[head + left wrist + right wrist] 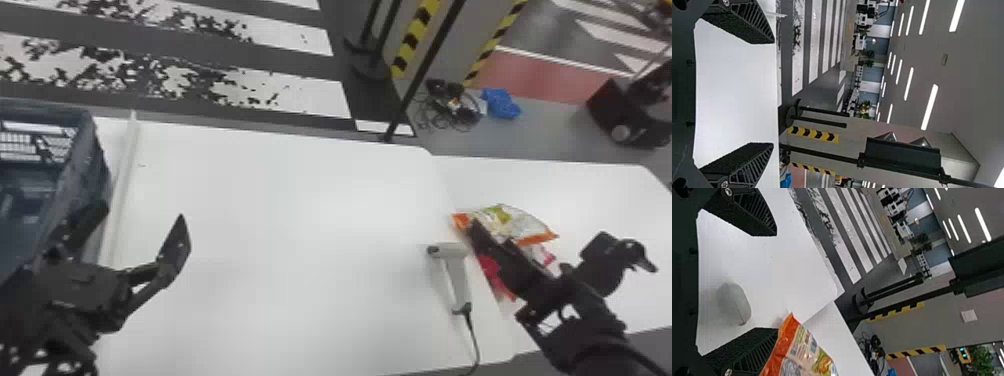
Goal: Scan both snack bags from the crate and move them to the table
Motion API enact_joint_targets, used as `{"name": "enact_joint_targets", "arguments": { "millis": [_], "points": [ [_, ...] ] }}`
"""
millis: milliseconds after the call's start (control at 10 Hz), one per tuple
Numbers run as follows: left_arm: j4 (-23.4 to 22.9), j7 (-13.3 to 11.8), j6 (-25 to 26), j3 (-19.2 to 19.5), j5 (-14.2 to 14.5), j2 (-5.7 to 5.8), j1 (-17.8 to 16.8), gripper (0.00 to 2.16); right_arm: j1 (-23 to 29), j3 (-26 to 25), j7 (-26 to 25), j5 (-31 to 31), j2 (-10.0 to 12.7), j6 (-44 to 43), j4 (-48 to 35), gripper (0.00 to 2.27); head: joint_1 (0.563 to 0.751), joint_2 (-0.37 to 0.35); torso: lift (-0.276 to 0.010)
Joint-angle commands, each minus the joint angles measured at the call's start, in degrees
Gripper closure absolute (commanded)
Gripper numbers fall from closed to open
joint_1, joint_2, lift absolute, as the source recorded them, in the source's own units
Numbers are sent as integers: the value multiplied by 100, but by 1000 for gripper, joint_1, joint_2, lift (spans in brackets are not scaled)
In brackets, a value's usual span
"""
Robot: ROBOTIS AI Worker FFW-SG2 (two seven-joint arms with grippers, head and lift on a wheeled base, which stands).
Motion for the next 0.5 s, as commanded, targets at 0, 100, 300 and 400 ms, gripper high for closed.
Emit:
{"name": "enact_joint_targets", "arguments": {
  "millis": [0, 100, 300, 400],
  "points": [
    [-420, 8, 153, 50, -4, -1, 262, 60, 469, 772, 10, 590, 274, -574, -798, 43, 695, -350, -87],
    [-666, 52, 206, 76, -4, -1, 446, 60, 847, 1502, -61, 1337, 459, -1260, -1281, 43, 695, -350, -87],
    [-1044, 263, 294, 59, -101, 16, 789, 60, 1348, 2530, -307, 2084, 631, -2385, -1422, 43, 695, -344, -87],
    [-1237, 483, 487, 24, -215, 25, 974, 60, 1647, 2803, -386, 2172, 631, -2771, -1422, 43, 695, -290, -87]
  ]
}}
